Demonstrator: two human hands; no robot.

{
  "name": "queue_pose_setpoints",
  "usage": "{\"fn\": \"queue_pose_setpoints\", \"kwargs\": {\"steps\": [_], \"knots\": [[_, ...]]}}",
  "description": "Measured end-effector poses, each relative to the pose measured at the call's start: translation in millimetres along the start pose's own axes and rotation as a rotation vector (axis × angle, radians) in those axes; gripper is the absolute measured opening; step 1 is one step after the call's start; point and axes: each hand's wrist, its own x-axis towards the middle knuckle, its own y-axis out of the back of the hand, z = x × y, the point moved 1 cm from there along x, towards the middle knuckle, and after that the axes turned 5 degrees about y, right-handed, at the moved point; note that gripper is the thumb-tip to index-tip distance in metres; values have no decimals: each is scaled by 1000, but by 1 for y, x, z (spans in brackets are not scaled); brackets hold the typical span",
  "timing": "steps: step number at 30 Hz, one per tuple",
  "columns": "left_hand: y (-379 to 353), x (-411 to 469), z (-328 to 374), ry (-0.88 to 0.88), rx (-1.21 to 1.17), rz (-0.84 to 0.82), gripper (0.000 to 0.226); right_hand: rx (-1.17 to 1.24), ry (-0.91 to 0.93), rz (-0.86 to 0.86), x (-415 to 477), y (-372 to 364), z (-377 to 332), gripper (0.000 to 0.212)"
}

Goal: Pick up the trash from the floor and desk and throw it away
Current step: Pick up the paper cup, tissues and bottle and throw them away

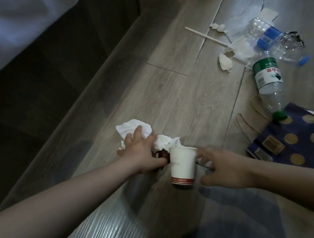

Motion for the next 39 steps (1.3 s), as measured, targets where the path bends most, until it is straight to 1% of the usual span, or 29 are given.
{"fn": "queue_pose_setpoints", "kwargs": {"steps": [2,3,8,11,13,15,18,20,22,24,26,29,34,37,39], "knots": [[4,-3,-1,0,-126,-31,90,47,17,-17,2,0,1,66],[5,-4,-1,-1,-164,-51,93,52,26,-24,3,0,2,66],[-4,-14,6,41,-225,-132,137,52,53,-69,5,0,3,69],[-16,-16,22,89,-220,-139,146,62,55,-91,5,-1,4,66],[-21,-15,32,125,-225,-149,144,62,33,-70,3,-1,7,64],[-21,-14,39,146,-208,-158,137,52,-15,-43,-1,0,12,67],[-22,-16,43,136,-176,-128,120,18,-92,0,-5,3,21,75],[-25,-20,45,121,-192,-79,108,4,-128,19,-7,5,25,75],[-27,-23,45,114,-225,-38,99,-2,-149,41,-8,7,30,75],[-26,-24,44,111,-231,-10,96,1,-161,63,-8,8,32,74],[-24,-25,42,103,-224,-8,92,-5,-169,74,-8,8,33,73],[-22,-27,36,83,-227,-10,79,-6,-180,89,-9,10,33,72],[-25,-32,32,122,-281,-21,82,-2,-172,88,-15,12,29,71],[-27,-35,30,115,-243,-6,80,-15,-161,86,-21,14,28,70],[-27,-38,27,122,-225,-25,91,-18,-160,84,-23,14,27,70]]}}
